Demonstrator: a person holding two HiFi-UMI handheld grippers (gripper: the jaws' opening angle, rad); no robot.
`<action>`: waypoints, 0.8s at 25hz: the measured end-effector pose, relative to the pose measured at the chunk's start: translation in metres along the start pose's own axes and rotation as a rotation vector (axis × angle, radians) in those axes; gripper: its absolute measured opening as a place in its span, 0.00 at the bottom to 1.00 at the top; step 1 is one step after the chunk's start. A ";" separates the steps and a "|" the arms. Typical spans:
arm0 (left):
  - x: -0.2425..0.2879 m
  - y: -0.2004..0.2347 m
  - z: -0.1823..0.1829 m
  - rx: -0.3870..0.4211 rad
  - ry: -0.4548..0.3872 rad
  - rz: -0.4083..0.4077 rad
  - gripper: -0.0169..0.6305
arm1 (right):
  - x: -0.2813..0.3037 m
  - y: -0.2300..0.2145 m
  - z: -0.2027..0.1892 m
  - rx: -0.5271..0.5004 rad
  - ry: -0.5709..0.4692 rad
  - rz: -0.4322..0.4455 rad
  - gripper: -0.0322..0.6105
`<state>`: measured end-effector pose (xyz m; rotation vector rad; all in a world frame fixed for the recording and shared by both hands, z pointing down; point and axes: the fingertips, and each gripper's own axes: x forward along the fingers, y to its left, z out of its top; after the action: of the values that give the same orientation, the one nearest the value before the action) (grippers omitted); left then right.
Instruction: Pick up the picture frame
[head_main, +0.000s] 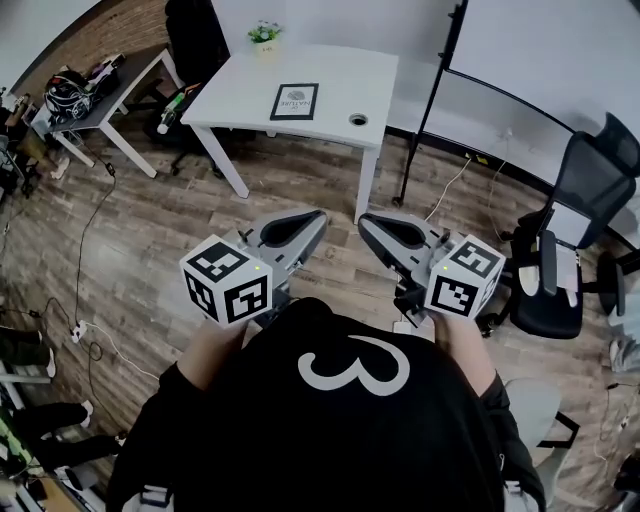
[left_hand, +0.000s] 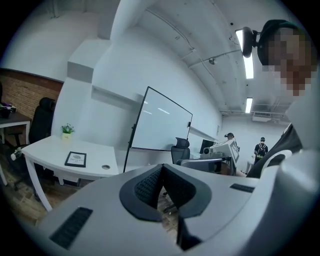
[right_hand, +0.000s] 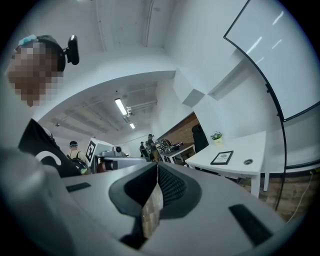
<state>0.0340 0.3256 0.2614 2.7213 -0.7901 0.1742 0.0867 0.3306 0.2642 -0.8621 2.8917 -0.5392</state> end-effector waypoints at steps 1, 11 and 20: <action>0.000 0.000 -0.001 -0.002 0.002 0.002 0.05 | 0.000 -0.001 0.000 0.003 -0.001 0.000 0.09; 0.009 0.040 -0.012 -0.077 0.022 0.041 0.05 | 0.024 -0.040 -0.005 0.017 0.046 -0.018 0.09; 0.046 0.084 -0.002 -0.105 0.041 0.004 0.05 | 0.042 -0.086 0.001 0.057 0.054 -0.071 0.09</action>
<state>0.0270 0.2359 0.2935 2.6095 -0.7710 0.1837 0.0960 0.2403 0.2950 -0.9598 2.8872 -0.6582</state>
